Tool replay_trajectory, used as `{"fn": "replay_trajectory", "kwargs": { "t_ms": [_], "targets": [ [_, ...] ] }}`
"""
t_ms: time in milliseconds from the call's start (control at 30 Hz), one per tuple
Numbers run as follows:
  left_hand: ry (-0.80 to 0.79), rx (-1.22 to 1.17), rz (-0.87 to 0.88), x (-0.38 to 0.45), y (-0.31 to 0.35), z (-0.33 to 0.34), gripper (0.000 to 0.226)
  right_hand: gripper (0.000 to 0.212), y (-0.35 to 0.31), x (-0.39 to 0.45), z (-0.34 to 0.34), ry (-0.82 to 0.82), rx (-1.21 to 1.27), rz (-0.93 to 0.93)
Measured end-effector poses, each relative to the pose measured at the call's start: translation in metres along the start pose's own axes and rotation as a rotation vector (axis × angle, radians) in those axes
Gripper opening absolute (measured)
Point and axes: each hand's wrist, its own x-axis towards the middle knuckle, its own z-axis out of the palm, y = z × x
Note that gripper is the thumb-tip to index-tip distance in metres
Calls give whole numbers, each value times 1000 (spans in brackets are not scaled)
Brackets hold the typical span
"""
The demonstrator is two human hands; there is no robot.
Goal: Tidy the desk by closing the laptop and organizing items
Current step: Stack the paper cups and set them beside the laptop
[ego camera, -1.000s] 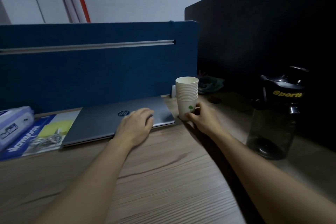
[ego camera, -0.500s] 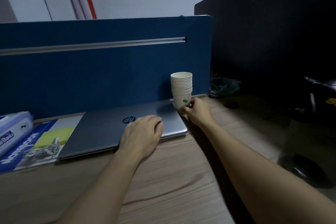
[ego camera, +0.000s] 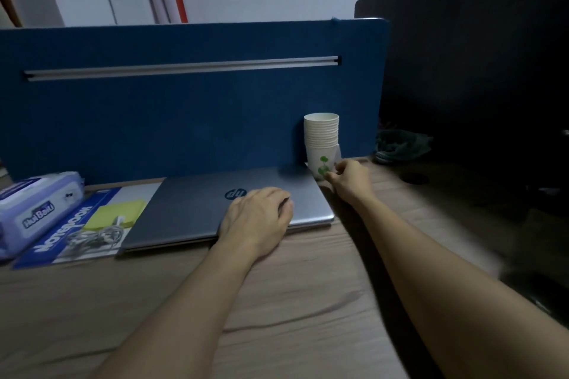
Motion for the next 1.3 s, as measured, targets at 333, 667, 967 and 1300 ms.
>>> {"fn": "replay_trajectory", "kwargs": {
  "t_ms": [333,667,967,1300],
  "targets": [
    [35,-37,-17,-29,18,-7,30,43,10,-96,-49,-44,-56,13],
    [24,-149,45,-114,65,-39,34,38,18,-217,-114,1,-18,59],
    [34,-167,81,-177,91,-65,31,22,37,-293,-170,239,49,187],
    [-10,-186,91,-195,88,-73,35,70,48,-305,-194,330,105,274]
  ]
}}
